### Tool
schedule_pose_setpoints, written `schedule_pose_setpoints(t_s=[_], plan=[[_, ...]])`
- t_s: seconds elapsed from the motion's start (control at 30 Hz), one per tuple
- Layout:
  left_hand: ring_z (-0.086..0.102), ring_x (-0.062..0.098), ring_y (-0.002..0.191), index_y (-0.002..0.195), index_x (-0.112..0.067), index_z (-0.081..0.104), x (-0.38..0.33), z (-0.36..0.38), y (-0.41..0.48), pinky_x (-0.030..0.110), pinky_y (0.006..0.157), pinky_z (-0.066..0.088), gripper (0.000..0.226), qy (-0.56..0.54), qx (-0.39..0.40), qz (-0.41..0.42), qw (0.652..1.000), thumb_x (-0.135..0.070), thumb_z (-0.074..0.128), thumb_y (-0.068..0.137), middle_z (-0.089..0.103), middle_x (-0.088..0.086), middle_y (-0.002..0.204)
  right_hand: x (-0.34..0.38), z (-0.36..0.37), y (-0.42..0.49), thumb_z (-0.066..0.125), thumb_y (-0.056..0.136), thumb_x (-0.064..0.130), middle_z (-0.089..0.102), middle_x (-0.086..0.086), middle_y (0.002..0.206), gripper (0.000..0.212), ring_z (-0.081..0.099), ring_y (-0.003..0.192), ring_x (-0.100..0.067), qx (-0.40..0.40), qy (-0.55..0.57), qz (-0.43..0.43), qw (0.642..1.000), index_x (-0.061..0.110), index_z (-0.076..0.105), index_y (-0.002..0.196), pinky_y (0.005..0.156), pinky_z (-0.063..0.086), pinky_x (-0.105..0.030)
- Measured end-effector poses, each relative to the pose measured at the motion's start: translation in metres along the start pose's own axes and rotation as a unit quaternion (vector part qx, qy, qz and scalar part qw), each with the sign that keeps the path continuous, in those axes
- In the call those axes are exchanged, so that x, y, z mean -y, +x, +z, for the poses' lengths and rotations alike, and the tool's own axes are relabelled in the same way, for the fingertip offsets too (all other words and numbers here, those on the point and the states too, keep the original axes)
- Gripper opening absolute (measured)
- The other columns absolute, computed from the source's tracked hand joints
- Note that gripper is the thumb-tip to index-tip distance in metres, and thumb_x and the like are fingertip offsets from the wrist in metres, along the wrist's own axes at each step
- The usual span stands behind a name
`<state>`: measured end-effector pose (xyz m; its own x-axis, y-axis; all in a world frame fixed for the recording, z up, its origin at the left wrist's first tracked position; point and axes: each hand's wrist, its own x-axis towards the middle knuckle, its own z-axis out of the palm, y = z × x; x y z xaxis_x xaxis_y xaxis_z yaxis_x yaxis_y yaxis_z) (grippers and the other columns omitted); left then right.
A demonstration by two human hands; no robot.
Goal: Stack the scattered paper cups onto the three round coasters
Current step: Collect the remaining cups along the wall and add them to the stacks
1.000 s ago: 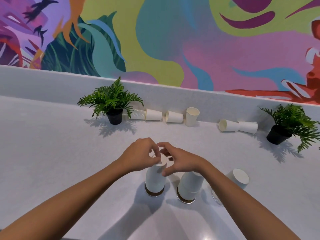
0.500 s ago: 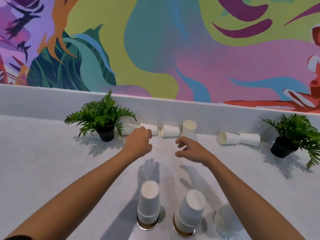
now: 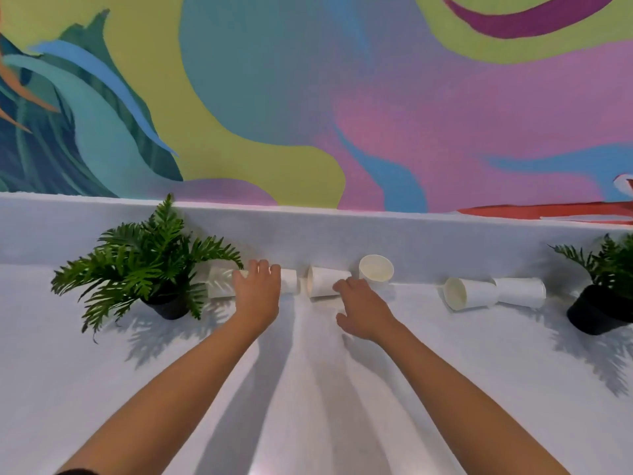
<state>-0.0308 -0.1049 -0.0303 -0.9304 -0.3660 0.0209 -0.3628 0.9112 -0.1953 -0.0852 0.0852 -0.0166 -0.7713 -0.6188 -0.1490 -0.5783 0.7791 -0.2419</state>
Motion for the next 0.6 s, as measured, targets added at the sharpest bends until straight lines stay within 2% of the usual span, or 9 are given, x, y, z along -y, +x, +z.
schedule_pose_setpoints(t_s=[0.13, 0.2, 0.27, 0.33, 0.47, 0.6], plan=[[0.029, 0.033, 0.135, 0.137, -0.017, 0.030, 0.008, 0.018, 0.022, 0.058, 0.103, 0.037, 0.070, 0.001, 0.011, -0.015, 1.000, -0.013, 0.067, 0.079, 0.033, 0.010, 0.143, 0.003, 0.010, 0.027, 0.057, 0.086, 0.014, 0.044, -0.006, 0.137, 0.057, 0.040, 0.126, -0.027, -0.046, -0.049, -0.012, 0.998, 0.014, 0.036, 0.140, 0.096, 0.042, -0.034], [0.030, 0.033, 0.133, 0.136, -0.016, 0.030, 0.011, 0.022, 0.028, 0.057, 0.101, 0.040, 0.070, 0.000, 0.006, -0.006, 1.000, -0.009, 0.066, 0.076, 0.033, 0.011, 0.141, 0.006, 0.012, 0.037, 0.062, 0.084, 0.015, 0.044, -0.006, 0.137, 0.062, 0.041, 0.125, -0.026, -0.071, -0.073, -0.015, 0.995, 0.015, 0.035, 0.140, 0.097, 0.039, -0.032], [0.034, 0.032, 0.129, 0.134, -0.015, 0.031, 0.013, 0.027, 0.034, 0.052, 0.096, 0.045, 0.068, -0.001, 0.000, 0.007, 1.000, -0.006, 0.065, 0.076, 0.036, 0.012, 0.138, 0.009, 0.014, 0.047, 0.069, 0.083, 0.016, 0.042, -0.006, 0.140, 0.068, 0.039, 0.128, -0.026, -0.087, -0.089, -0.010, 0.992, 0.018, 0.033, 0.141, 0.104, 0.036, -0.034], [0.036, 0.030, 0.129, 0.135, -0.016, 0.031, 0.015, 0.031, 0.037, 0.047, 0.092, 0.047, 0.068, 0.003, -0.002, 0.023, 1.000, -0.008, 0.065, 0.076, 0.038, 0.011, 0.138, 0.011, 0.015, 0.054, 0.070, 0.083, 0.019, 0.040, -0.009, 0.143, 0.072, 0.034, 0.133, -0.028, -0.085, -0.130, -0.006, 0.988, 0.017, 0.029, 0.143, 0.110, 0.031, -0.037], [0.042, 0.026, 0.123, 0.131, -0.017, 0.037, 0.013, 0.035, 0.037, 0.038, 0.083, 0.045, 0.060, -0.007, -0.008, 0.041, 0.999, -0.011, 0.065, 0.079, 0.044, 0.007, 0.134, 0.014, 0.021, 0.066, 0.066, 0.086, 0.022, 0.040, -0.016, 0.142, 0.070, 0.029, 0.136, -0.033, -0.056, -0.208, -0.004, 0.976, 0.013, 0.027, 0.143, 0.110, 0.026, -0.040], [0.044, 0.025, 0.119, 0.126, -0.020, 0.041, 0.009, 0.038, 0.031, 0.041, 0.088, 0.039, 0.054, -0.033, -0.008, 0.055, 0.998, -0.016, 0.065, 0.078, 0.048, 0.002, 0.127, 0.018, 0.028, 0.071, 0.062, 0.088, 0.022, 0.044, -0.018, 0.138, 0.064, 0.030, 0.133, -0.034, -0.036, -0.214, -0.006, 0.976, 0.009, 0.029, 0.140, 0.107, 0.026, -0.039]])
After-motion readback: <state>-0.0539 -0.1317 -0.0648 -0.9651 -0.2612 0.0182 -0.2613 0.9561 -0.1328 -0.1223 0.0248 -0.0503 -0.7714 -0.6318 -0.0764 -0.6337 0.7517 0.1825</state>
